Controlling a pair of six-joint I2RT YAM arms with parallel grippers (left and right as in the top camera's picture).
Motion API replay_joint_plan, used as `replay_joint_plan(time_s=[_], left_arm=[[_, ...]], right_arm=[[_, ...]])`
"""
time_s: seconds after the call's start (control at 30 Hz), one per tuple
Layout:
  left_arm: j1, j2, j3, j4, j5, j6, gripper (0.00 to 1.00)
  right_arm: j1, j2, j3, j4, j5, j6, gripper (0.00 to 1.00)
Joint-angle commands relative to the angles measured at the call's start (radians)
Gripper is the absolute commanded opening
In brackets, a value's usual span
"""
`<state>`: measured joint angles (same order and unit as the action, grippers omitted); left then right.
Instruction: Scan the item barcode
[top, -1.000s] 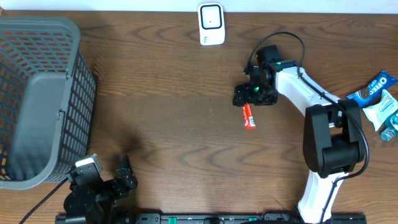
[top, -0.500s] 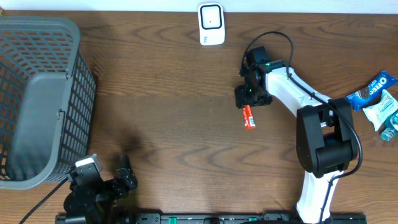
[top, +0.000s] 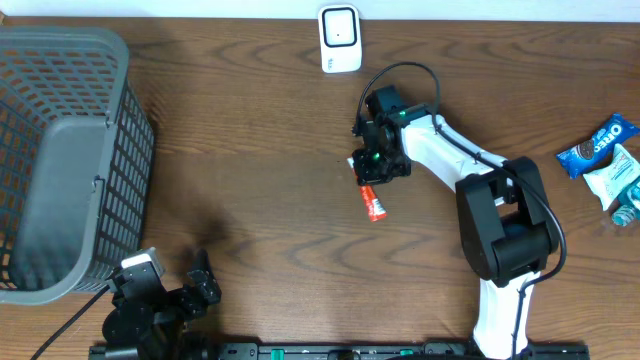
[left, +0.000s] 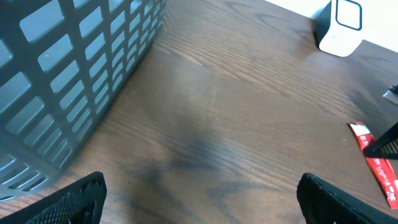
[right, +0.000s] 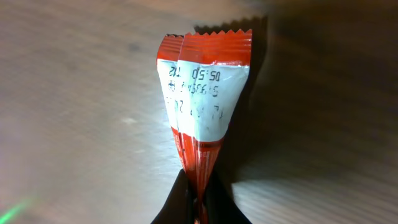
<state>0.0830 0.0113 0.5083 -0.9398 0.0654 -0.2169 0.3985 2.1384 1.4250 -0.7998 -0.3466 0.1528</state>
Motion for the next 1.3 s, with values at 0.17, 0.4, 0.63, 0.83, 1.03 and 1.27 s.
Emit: replay_joint_plan(time_s=[0.17,0.4,0.63,0.83,1.03,1.27], left_arm=[[0.0,-0.002,0.0,-0.002,0.002,-0.006,0.98],[0.0,-0.002,0.0,-0.002,0.002,-0.006,0.98],[0.0,-0.002,0.0,-0.002,0.002,-0.006,0.98],[0.0,-0.002,0.0,-0.002,0.002,-0.006,0.98],[0.0,-0.002,0.0,-0.002,0.002,-0.006,0.98],[0.0,-0.002,0.0,-0.002,0.002,-0.006,0.98]], right_arm=[[0.002,0.217,-0.044,-0.085,0.063,-0.012,0.01],[0.005,0.129,0.17,-0.306,0.061,0.002,0.01],[0.004,-0.082,0.234,-0.382,0.07,0.242,0.01],[0.009,-0.264,0.234,-0.436,0.199,0.646,0.01],[0.008,-0.361,0.234,-0.481,0.199,0.856,0.01],[0.008,-0.407,0.234,-0.537,0.199,1.012,0.01]])
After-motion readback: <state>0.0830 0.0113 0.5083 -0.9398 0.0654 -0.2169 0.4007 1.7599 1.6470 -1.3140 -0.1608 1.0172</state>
